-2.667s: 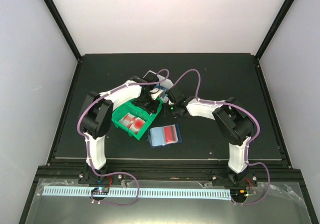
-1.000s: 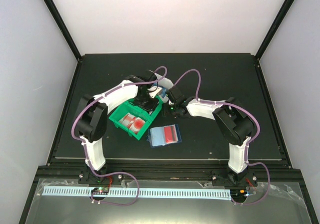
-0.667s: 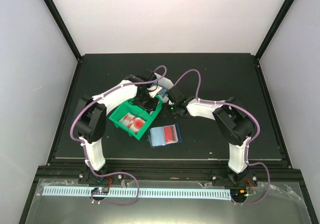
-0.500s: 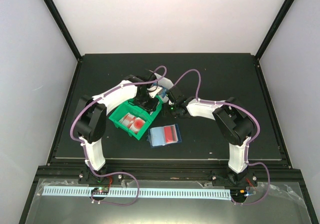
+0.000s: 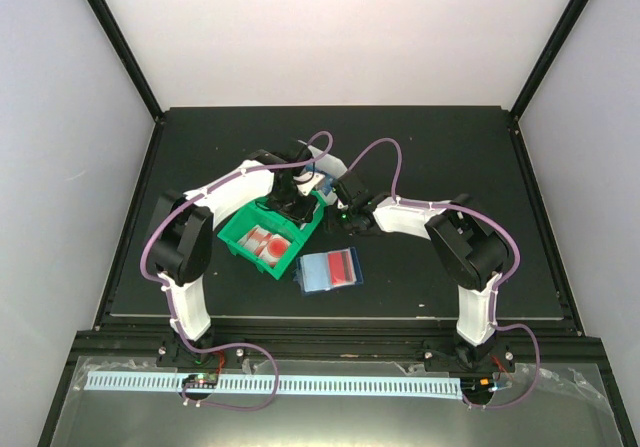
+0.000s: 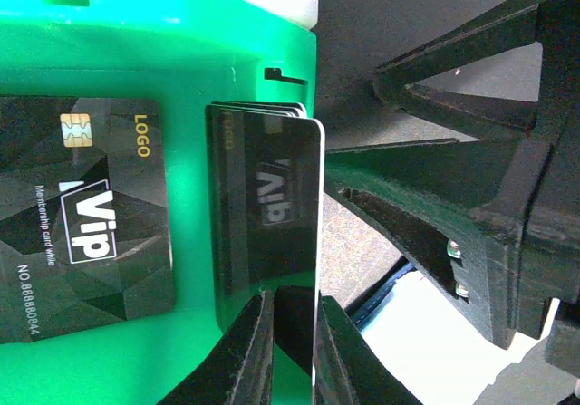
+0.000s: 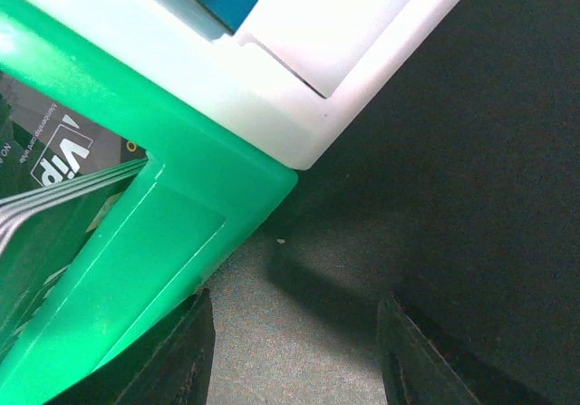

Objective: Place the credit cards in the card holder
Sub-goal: Pick up the credit card from the storage box.

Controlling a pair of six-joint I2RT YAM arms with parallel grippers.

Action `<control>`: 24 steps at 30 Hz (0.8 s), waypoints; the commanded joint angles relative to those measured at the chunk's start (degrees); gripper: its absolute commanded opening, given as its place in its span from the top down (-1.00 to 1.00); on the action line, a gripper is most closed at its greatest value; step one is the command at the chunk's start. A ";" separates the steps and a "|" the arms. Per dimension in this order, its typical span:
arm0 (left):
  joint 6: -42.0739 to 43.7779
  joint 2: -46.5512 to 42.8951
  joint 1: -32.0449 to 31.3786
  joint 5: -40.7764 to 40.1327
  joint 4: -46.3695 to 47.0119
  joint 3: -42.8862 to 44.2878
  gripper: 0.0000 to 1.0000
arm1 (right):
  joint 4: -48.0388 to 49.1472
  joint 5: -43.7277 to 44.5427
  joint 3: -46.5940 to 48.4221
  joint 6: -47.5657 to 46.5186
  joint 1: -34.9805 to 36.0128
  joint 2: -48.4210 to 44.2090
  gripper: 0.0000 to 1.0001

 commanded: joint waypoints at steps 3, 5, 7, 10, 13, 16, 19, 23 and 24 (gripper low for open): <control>0.38 -0.37 -0.59 5.16 -0.28 -0.57 0.72 | -3.28 -0.02 -1.74 0.58 0.04 1.66 -0.03; 0.44 -0.26 -0.52 5.36 -0.28 -0.60 0.72 | -3.27 0.00 -1.67 0.49 0.03 1.74 -0.03; 0.52 -0.05 -0.59 5.47 -0.41 -0.68 0.73 | -3.36 -0.13 -1.62 0.39 0.00 1.74 -0.03; 0.65 -0.07 -0.57 5.56 -0.50 -0.79 0.75 | -3.35 -0.09 -1.58 0.40 0.03 1.82 -0.03; 0.65 -0.23 -0.58 5.68 -0.49 -0.82 0.75 | -3.35 -0.18 -1.52 0.40 -0.02 2.00 -0.03; 0.65 -0.47 -0.56 6.16 -0.50 -0.84 0.69 | -3.26 -0.27 -1.49 0.33 0.00 2.07 -0.04; 0.65 -0.60 -0.52 6.45 -0.48 -1.02 0.65 | -3.26 -0.28 -1.47 0.31 0.01 2.09 -0.04; 0.60 -0.69 -0.56 6.62 -0.41 -1.18 0.65 | -3.26 -0.33 -1.50 0.31 0.03 2.15 -0.04; 0.64 -0.70 -0.58 6.70 -0.41 -1.17 0.67 | -3.26 -0.35 -1.57 0.31 0.04 2.12 -0.03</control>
